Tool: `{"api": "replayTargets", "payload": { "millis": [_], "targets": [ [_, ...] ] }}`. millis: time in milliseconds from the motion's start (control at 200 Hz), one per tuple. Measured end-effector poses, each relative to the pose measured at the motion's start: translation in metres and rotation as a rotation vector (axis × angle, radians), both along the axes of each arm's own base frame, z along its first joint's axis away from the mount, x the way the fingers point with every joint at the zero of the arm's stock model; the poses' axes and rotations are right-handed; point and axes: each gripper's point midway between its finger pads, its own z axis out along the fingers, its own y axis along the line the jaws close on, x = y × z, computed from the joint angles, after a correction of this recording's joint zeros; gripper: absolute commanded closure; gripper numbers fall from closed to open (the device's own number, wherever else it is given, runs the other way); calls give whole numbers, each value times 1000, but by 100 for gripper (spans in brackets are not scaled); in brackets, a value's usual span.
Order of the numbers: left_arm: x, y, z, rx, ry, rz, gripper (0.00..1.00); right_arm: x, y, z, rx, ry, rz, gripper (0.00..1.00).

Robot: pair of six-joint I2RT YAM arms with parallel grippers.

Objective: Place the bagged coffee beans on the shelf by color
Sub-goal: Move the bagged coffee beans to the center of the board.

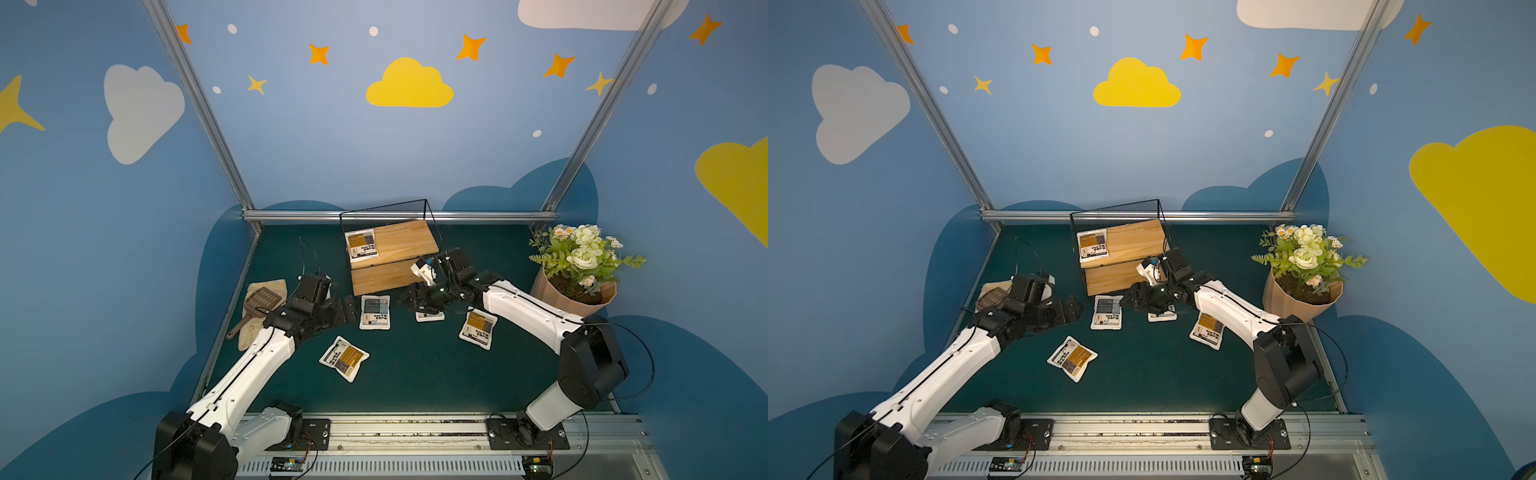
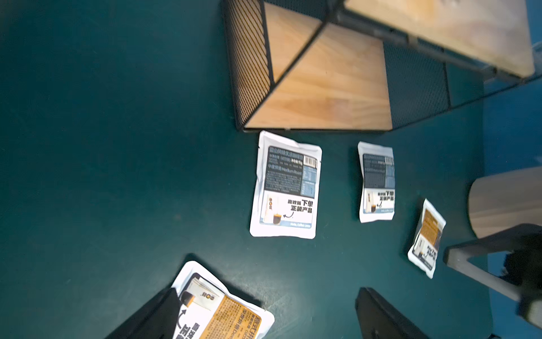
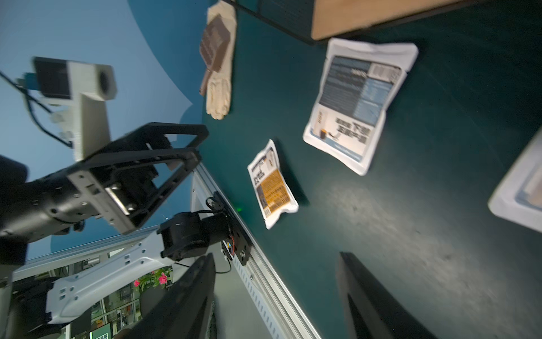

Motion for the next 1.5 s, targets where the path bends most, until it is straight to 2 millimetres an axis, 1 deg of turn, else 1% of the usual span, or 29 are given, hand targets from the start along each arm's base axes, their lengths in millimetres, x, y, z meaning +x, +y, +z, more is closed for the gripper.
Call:
{"api": "replayTargets", "payload": {
  "millis": [80, 165, 280, 310, 375, 481, 591, 656, 716, 846, 1086, 1126, 1236, 1417, 1502],
  "targets": [
    [-5, -19, -9, 31, 14, -61, 0, -3, -27, -23, -42, 45, -61, 29],
    [-10, -38, -21, 63, 38, -125, 0, -2, -58, -38, -72, 73, -145, 28],
    [-10, -64, -31, 102, 65, -194, 0, 5, -103, -48, -93, 88, -285, 25],
    [-9, -71, -31, 110, 67, -211, 0, 8, -116, -50, -98, 90, -327, 24],
    [-5, -85, -30, 118, 58, -243, 0, 13, -142, -54, -112, 94, -412, 17],
    [2, -107, -27, 121, 43, -291, 0, 17, -183, -62, -149, 112, -543, 14],
    [6, -122, -29, 126, 41, -324, 0, 17, -219, -74, -187, 153, -662, 14],
    [7, -128, -31, 131, 41, -340, 0, 14, -235, -81, -206, 184, -717, 14],
    [8, -132, -32, 134, 43, -351, 0, 13, -246, -86, -217, 207, -755, 14],
    [10, -138, -33, 133, 42, -368, 0, 14, -257, -94, -233, 229, -787, 14],
    [11, -148, -37, 142, 36, -403, 0, 14, -261, -122, -272, 312, -786, 16],
    [11, -150, -37, 146, 35, -413, 0, 15, -259, -122, -265, 322, -780, 17],
    [11, -160, -40, 154, 33, -440, 0, 25, -252, -121, -258, 302, -757, 17],
    [16, -179, -45, 163, 31, -481, 0, 40, -228, -120, -250, 258, -678, 18],
    [21, -191, -47, 166, 29, -497, 0, 43, -219, -120, -248, 249, -655, 18]
  ]
}}
